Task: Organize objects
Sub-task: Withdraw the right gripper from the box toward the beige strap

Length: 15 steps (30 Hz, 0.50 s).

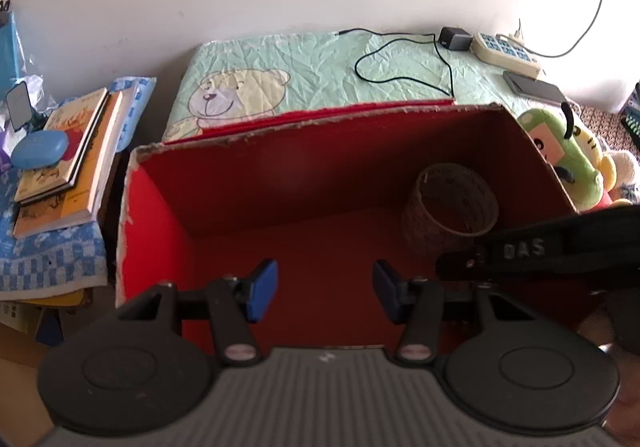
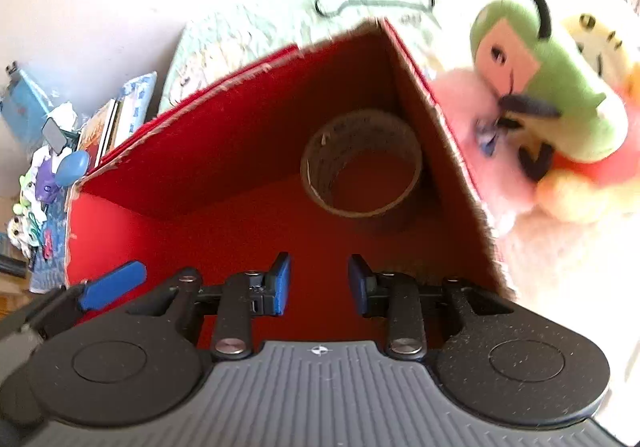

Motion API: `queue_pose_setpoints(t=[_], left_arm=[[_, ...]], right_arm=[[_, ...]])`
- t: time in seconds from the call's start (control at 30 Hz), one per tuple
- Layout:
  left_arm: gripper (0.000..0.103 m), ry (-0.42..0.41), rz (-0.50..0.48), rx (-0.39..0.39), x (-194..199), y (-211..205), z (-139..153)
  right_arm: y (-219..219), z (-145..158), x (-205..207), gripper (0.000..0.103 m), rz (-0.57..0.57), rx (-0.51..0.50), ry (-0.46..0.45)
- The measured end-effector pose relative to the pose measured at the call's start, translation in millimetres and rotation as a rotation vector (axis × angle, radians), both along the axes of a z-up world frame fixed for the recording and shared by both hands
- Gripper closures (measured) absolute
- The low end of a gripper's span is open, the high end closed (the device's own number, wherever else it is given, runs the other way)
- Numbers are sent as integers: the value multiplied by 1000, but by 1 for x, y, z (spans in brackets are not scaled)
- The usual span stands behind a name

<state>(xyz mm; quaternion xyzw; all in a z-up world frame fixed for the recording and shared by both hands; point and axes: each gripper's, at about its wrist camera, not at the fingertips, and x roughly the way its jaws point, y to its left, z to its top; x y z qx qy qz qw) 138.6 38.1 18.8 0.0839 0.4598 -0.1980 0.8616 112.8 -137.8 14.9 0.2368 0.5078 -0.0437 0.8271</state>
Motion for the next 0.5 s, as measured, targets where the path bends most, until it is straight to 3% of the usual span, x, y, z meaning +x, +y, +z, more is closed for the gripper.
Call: queue_pose_setpoints(t=[0.37, 0.5], left_arm=[[39, -18, 14, 66, -19, -10, 5], [37, -25, 14, 83, -30, -12, 10]], right_arm=[[-15, 18, -50, 69, -26, -72, -166], [-12, 29, -59, 69, -9, -139, -212]])
